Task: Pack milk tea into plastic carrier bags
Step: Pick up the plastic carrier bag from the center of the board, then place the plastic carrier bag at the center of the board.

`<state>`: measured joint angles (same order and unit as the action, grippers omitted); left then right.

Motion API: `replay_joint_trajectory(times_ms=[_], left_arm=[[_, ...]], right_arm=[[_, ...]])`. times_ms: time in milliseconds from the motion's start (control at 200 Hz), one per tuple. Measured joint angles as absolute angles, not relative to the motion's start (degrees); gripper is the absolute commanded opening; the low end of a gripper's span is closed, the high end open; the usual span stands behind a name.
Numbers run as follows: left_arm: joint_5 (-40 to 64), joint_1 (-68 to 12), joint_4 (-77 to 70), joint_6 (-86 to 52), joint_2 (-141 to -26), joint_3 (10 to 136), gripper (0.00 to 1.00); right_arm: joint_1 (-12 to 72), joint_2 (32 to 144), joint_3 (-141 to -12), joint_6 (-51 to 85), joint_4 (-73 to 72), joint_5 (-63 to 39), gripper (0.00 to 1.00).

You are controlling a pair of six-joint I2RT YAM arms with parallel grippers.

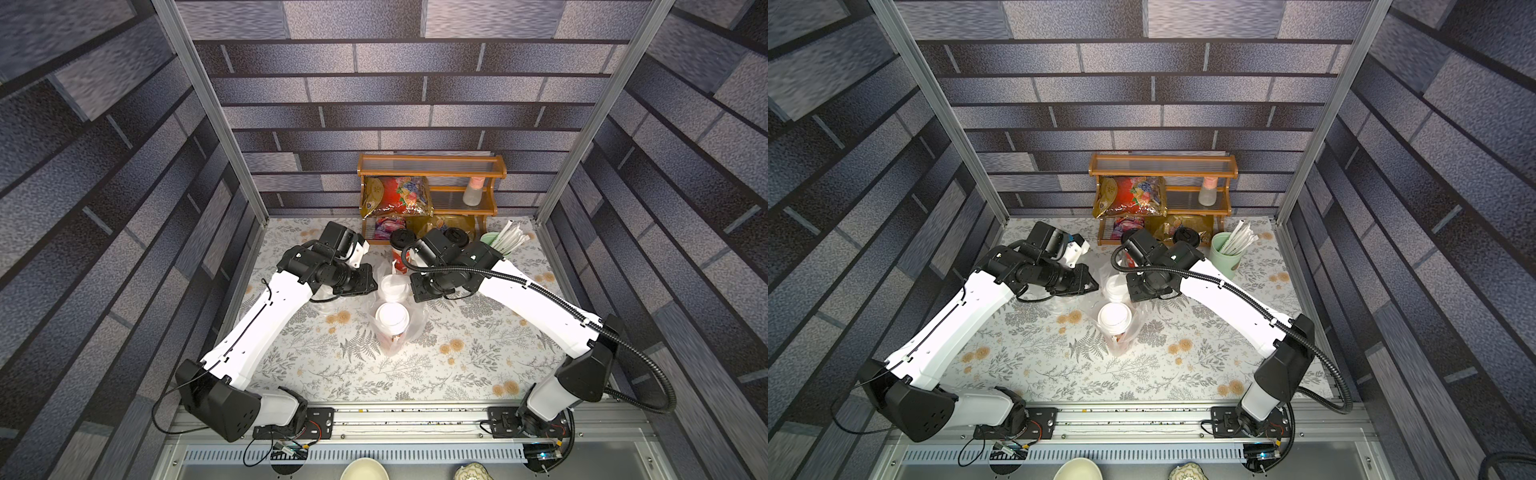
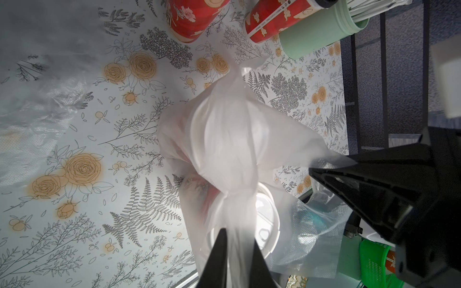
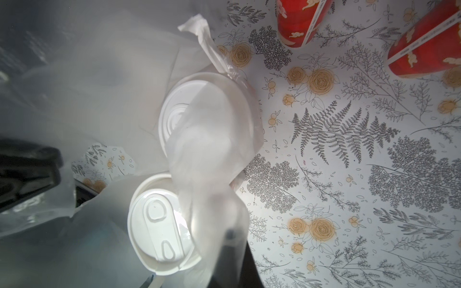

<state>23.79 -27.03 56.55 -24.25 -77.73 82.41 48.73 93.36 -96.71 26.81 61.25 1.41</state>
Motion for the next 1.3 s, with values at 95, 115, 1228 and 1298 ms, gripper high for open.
replay_joint_trajectory(times_ms=[95, 115, 1228, 1298], left_arm=[[23.8, -27.3, 56.4, -24.3, -77.9, 83.2, 0.00], [23.8, -27.4, 56.4, -24.3, -78.0, 83.4, 0.00], [25.1, -43.1, 56.7, -24.4, -112.9, 128.9, 0.00], [25.4, -44.8, 58.4, -24.4, -118.6, 137.7, 0.00]], right_arm=[[48.7, 93.4, -96.9, 26.6, 61.3, 1.8, 0.00], [48.7, 93.4, -97.1, 26.6, 61.3, 1.9, 0.00], [29.3, 72.9, -92.4, 25.9, 69.2, 12.3, 0.00], [26.3, 71.4, -91.5, 25.2, 70.0, 12.9, 0.00]])
